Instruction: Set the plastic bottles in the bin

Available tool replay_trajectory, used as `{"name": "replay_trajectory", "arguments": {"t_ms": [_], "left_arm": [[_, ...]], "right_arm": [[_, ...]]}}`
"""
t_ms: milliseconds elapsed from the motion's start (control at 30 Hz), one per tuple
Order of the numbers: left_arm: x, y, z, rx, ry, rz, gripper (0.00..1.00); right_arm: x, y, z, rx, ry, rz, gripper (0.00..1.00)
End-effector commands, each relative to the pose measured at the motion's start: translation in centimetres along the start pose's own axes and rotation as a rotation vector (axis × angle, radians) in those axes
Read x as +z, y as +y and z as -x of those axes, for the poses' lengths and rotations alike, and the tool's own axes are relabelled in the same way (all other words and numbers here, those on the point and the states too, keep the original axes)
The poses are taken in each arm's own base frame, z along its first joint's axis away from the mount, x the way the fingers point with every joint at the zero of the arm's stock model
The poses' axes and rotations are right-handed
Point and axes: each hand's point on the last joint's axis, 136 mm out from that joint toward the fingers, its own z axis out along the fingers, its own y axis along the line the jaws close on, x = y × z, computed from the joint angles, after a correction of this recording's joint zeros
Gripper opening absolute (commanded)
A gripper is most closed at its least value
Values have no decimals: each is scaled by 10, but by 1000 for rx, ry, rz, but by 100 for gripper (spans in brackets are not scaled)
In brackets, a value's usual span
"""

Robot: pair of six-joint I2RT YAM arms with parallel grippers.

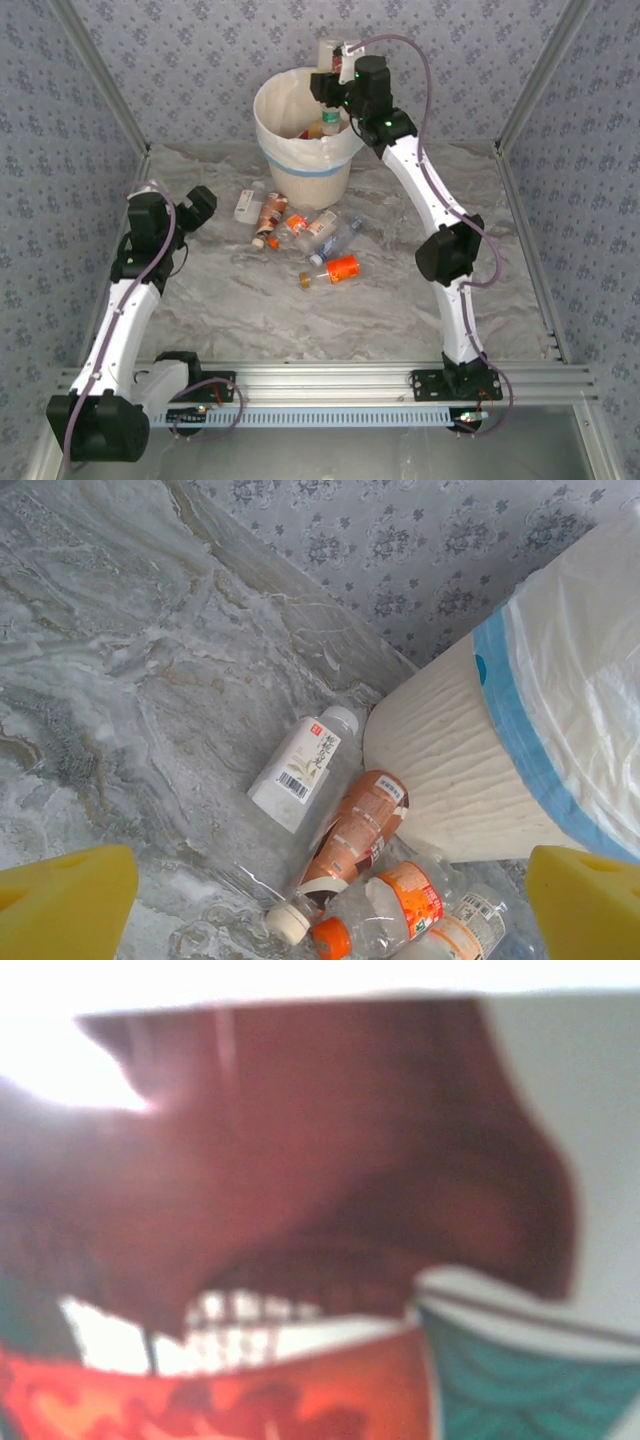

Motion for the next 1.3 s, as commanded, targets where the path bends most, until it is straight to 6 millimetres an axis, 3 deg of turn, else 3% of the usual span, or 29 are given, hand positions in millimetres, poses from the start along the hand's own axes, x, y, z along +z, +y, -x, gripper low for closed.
{"name": "replay_trajectory", "arguments": {"t_ms": [0,133,233,400,633,833,1067,1267], "left_arm": [[1,-4,10,31,2,19,99],[13,-12,4,46,61,-14,99],[22,-14,-4,50,112,-30,99],[32,-14,-15,50,166,-47,99],[39,-13,-21,65,204,-45,99],[49,-7,-30,74,259,-12,100],[71,4,-44,77,347,35,100],[102,10,-66,91,490,48,99]], "right_arm": [[-7,-18,-9,-49,62,-170,69],[-17,-10,-4,-112,80,-190,91],[-28,-7,5,-126,81,-180,97],[-46,1,11,-140,107,-140,100],[-67,16,0,-145,166,-78,100],[-98,27,-5,-124,162,-32,100],[-143,20,-20,-88,128,-35,100],[-176,4,-36,-67,115,-87,100]]}}
